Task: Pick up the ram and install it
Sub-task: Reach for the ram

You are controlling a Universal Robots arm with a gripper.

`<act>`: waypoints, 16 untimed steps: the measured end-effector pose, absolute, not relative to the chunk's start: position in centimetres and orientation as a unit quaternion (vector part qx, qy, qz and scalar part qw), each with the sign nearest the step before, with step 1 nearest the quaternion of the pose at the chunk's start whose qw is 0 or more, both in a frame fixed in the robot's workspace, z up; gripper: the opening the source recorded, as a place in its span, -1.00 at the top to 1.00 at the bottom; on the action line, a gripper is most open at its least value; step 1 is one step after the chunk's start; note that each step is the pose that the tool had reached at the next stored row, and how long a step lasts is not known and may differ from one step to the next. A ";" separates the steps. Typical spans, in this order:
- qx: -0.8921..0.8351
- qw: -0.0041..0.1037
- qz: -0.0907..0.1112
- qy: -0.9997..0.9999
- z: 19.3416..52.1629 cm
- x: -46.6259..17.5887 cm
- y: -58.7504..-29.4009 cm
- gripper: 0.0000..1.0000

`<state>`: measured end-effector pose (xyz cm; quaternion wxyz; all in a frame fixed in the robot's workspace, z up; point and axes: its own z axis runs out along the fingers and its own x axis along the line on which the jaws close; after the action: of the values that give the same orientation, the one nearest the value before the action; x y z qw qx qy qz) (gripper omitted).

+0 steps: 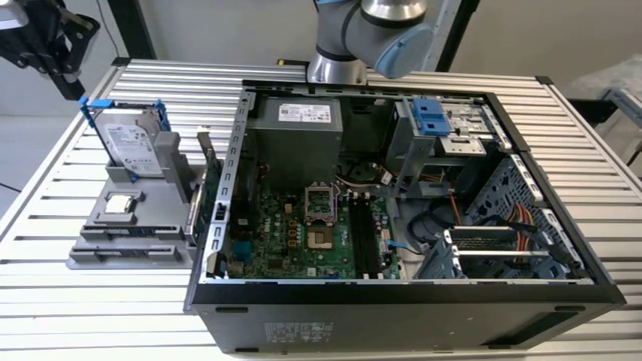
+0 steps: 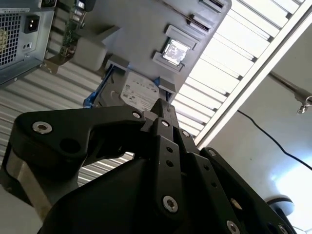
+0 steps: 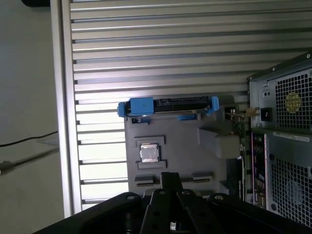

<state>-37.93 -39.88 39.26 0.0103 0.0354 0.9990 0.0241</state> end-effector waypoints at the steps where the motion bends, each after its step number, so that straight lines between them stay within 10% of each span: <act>1: 0.035 0.010 0.024 0.999 39.3 -38.0 -39.9 1.00; 16: 0.035 0.010 0.024 0.999 39.3 -39.9 -39.9 1.00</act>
<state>-39.86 -39.88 39.26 0.0103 0.0354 0.9990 0.0241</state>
